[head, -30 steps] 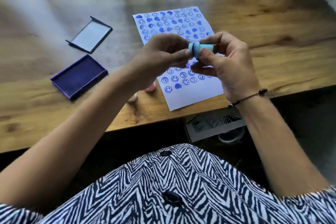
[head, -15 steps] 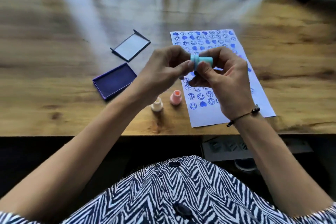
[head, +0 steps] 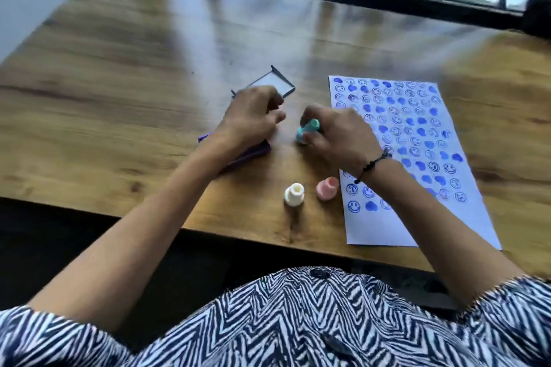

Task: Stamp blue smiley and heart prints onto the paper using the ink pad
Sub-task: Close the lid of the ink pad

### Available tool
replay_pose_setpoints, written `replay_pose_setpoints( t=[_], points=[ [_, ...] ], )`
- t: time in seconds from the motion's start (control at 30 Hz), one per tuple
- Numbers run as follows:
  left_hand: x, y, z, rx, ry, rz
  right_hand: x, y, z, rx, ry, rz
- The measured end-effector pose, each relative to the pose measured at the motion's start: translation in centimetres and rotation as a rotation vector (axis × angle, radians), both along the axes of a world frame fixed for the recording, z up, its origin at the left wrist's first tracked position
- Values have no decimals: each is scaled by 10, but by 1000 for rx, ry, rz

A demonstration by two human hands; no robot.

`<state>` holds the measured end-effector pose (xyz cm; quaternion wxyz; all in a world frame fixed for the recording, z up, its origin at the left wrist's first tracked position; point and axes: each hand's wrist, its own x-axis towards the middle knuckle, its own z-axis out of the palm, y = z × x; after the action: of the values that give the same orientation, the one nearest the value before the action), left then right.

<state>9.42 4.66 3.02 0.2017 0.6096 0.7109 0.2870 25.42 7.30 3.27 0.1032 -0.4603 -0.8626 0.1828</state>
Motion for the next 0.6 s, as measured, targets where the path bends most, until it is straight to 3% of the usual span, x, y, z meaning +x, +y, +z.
replay_pose_setpoints(
  t=[0.07, 0.2, 0.27, 0.4, 0.5, 0.6],
  points=[
    [-12, 14, -2, 36, 171, 62, -6, 1, 1, 157, -174, 74],
    [-19, 33, -14, -117, 423, 71, -6, 5, 7, 216, -282, 137],
    [-19, 39, -18, -143, 412, 109, -6, 10, 19, 229, -237, 91],
    [-20, 48, -16, -102, 396, 150, -16, 23, 42, 240, 40, 2],
    [-27, 39, -6, 18, 114, 174, -29, 30, 49, 14, 269, -119],
    [-32, 13, 11, 193, -377, 137, -40, 23, 55, -672, 695, -216]
  ],
)
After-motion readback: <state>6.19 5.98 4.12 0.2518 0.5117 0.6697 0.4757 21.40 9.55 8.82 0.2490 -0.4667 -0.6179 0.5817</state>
